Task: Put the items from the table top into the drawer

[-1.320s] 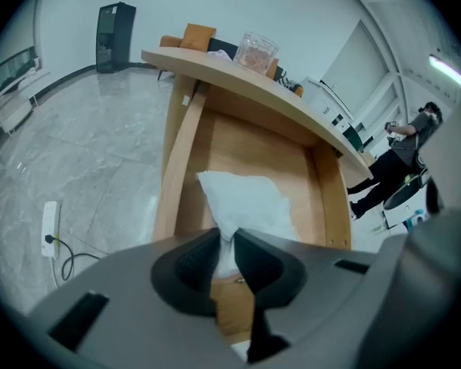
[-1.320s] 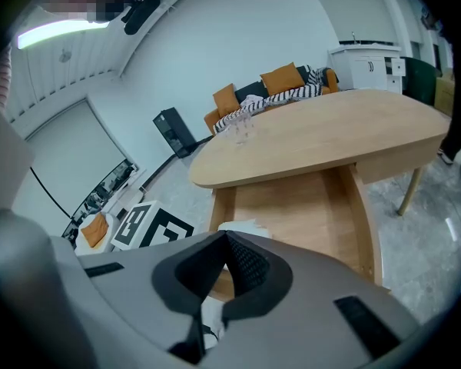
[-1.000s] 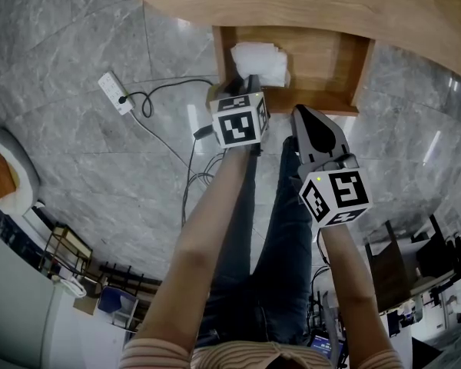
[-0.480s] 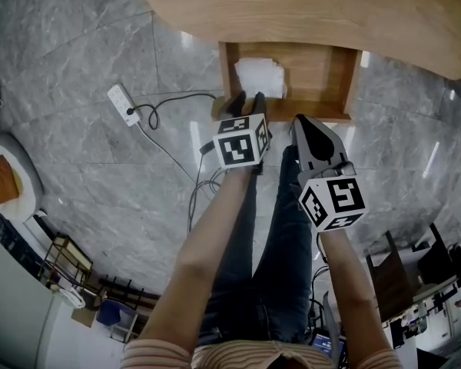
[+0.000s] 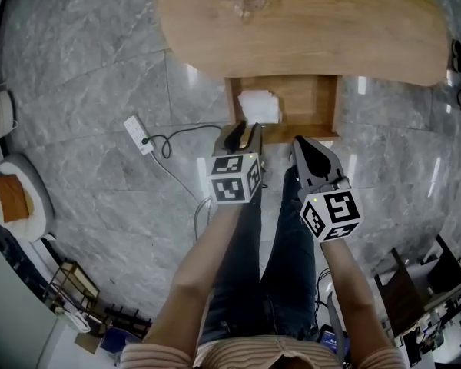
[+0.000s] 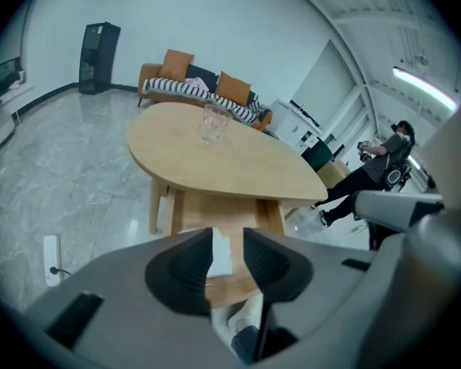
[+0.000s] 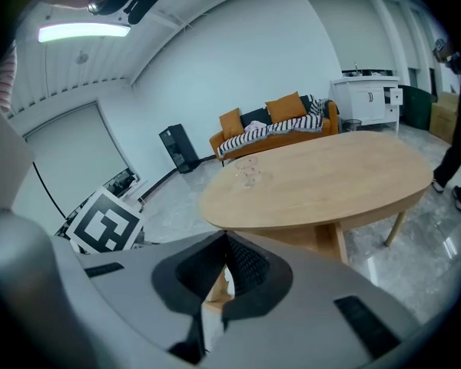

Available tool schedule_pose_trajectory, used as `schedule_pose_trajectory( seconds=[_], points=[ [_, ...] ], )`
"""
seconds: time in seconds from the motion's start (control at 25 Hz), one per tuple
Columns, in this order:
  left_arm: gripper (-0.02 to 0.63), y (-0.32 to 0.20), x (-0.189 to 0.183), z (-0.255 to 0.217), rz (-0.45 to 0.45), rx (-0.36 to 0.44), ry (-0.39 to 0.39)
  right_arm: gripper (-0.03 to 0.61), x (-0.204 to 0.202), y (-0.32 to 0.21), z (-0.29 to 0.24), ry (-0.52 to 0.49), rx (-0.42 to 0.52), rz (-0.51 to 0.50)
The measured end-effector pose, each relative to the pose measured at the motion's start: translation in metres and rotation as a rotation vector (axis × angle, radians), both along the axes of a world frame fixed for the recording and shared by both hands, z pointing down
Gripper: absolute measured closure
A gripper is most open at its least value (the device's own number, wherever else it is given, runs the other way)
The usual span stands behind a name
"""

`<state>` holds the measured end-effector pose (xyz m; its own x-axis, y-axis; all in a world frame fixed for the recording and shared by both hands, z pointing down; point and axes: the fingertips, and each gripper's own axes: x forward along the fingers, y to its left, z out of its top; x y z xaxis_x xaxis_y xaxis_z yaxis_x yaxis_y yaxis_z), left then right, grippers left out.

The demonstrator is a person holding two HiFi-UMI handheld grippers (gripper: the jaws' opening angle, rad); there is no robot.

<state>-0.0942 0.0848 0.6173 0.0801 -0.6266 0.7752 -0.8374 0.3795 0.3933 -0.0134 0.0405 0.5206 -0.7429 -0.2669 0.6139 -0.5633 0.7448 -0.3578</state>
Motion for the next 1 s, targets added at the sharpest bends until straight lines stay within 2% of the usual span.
schedule_pose_trajectory(
  seconds=[0.24, 0.52, 0.64, 1.0],
  points=[
    [0.559, -0.009, -0.018, -0.069, 0.015, 0.104, -0.069, 0.569, -0.006, -0.005, -0.049, -0.061, 0.024, 0.032],
    [0.580, -0.021, -0.022, -0.141, 0.035, 0.200, -0.084, 0.569, -0.010, -0.010, -0.105, -0.114, 0.079, 0.031],
    [0.598, -0.023, -0.023, -0.169, 0.055, 0.245, -0.111, 0.569, -0.008, -0.011, -0.125, -0.139, 0.098, 0.043],
    [0.600, -0.021, -0.015, -0.266, 0.128, 0.427, -0.199, 0.569, 0.003, -0.013, -0.200, -0.252, 0.169, 0.086]
  ],
)
